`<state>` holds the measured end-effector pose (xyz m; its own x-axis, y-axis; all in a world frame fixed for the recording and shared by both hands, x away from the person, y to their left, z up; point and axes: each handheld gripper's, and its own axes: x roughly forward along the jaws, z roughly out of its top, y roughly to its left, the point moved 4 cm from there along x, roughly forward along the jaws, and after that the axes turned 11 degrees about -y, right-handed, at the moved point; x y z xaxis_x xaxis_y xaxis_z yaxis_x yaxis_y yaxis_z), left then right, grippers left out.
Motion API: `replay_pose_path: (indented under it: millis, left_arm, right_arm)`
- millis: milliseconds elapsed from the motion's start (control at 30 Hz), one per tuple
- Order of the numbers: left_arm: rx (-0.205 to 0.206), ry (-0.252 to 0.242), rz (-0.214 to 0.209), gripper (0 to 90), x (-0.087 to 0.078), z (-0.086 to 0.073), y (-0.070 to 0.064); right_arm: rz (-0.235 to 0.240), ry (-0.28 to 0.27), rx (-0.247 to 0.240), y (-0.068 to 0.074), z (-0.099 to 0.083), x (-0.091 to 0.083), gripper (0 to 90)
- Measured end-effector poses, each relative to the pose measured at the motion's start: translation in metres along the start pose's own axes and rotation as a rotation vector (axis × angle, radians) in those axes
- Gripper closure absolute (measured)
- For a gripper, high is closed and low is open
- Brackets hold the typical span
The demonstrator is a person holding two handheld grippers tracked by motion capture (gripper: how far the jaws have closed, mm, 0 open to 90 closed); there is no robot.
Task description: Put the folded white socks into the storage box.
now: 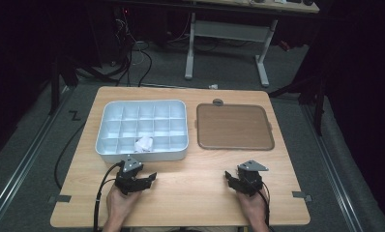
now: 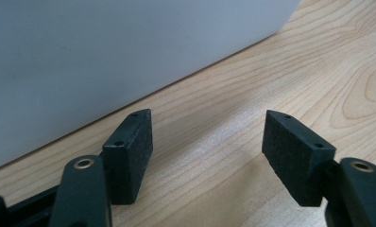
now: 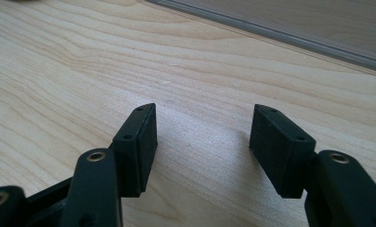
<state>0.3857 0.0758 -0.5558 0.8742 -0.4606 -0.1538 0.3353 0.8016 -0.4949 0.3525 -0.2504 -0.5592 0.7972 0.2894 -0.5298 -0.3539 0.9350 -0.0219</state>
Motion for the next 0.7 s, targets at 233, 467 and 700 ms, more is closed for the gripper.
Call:
replay_pose_path:
  millis: [233,467,700]
  left_arm:
    - [0.033,0.000,0.008,33.7,0.0003,-0.0030,-0.0021]
    - [0.101,0.004,0.016,30.4,0.0011,-0.0092,-0.0066]
    - [0.105,0.004,0.016,30.0,0.0011,-0.0095,-0.0066]
  right_arm:
    - [0.001,0.000,-0.001,0.0002,-0.0001,-0.0001,42.0]
    - [0.004,-0.001,-0.004,0.0004,-0.0001,0.0001,41.2]
    - [0.004,0.000,-0.002,0.0007,-0.0001,0.0001,40.9]
